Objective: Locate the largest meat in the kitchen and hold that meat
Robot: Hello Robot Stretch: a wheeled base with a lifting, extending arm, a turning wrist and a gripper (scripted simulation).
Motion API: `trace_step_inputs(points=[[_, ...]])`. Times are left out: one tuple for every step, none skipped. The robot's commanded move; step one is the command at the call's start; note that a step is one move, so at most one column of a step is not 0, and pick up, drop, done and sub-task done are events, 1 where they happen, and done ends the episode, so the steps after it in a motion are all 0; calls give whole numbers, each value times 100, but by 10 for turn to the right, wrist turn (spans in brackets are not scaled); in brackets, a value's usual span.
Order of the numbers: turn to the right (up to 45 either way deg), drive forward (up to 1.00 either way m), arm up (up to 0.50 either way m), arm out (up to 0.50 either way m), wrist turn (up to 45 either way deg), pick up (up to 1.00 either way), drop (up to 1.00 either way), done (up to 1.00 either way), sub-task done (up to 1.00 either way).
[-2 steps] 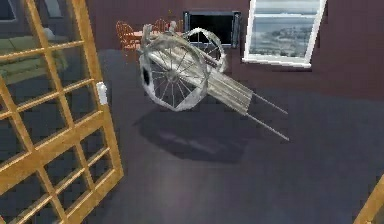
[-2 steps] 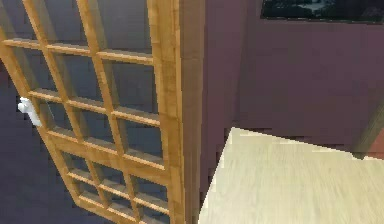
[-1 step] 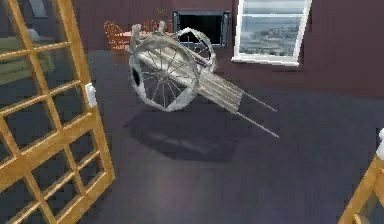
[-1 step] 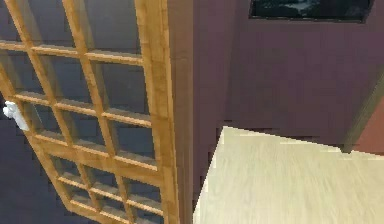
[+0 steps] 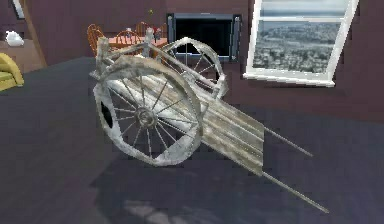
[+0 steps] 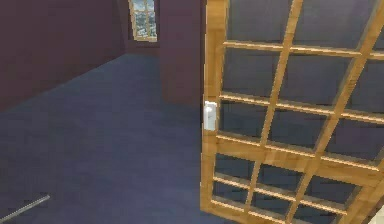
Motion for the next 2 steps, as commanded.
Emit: trace_step_inputs(points=[[60, 0, 0, 0, 0, 0, 0, 0, 0], [0, 35, 0, 0, 0, 0, 0, 0, 0]])
